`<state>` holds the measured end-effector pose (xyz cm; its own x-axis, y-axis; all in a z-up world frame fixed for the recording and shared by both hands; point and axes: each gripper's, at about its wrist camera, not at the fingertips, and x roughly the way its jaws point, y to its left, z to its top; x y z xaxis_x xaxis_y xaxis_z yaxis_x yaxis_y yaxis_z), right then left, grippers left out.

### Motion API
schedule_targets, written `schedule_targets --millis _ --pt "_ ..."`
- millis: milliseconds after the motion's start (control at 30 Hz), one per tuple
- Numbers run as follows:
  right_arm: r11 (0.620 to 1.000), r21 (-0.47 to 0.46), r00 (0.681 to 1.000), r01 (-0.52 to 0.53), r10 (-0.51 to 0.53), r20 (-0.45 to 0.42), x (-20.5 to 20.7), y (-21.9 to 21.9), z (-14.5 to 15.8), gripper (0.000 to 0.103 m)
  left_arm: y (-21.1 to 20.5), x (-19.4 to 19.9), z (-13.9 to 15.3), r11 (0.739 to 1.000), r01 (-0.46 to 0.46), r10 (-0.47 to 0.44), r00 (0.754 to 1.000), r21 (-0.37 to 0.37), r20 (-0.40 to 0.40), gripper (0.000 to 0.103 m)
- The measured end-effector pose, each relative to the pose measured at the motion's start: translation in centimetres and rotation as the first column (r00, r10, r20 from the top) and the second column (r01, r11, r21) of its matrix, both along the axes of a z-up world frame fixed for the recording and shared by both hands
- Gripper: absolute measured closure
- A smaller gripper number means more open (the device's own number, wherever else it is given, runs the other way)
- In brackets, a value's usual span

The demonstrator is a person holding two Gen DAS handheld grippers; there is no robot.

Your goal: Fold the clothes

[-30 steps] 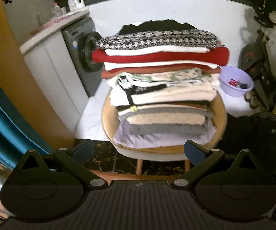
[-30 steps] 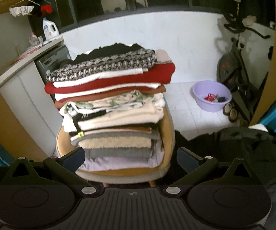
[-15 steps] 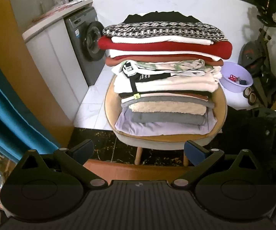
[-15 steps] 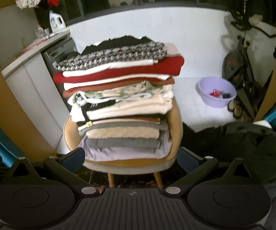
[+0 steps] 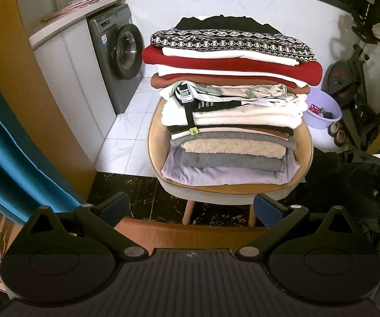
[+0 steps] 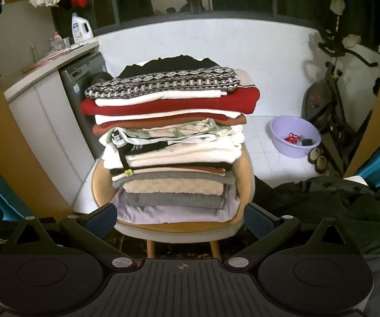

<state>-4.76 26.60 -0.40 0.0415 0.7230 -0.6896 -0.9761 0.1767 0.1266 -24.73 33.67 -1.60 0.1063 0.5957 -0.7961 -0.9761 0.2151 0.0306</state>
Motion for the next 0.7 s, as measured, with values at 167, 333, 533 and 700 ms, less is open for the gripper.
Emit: schedule_targets --millis 167,333,533,700 --pt "0.997 -0.08 1.0 -0.011 0.011 0.006 -1.8 0.0 -1.0 0.001 0.3 -0.8 -1.3 0.996 0.019 -0.019 1.0 -0.085 -0.002 0.001" --pt "0.994 -0.111 1.0 0.017 -0.018 -0.008 -2.7 -0.3 -1.6 0.001 0.1 -1.7 -1.8 0.994 0.021 -0.021 1.0 -0.107 0.0 0.001" --pt "0.996 -0.091 1.0 0.018 -0.017 0.011 -3.9 -1.0 -1.5 0.001 -0.3 -2.0 -1.7 0.995 0.039 -0.039 0.999 -0.094 -0.004 0.001" --pt "0.998 0.001 0.998 0.066 -0.066 0.007 -3.5 -2.3 -0.1 0.001 -1.0 -1.8 0.3 0.998 0.061 -0.061 0.998 0.033 -0.006 0.001"
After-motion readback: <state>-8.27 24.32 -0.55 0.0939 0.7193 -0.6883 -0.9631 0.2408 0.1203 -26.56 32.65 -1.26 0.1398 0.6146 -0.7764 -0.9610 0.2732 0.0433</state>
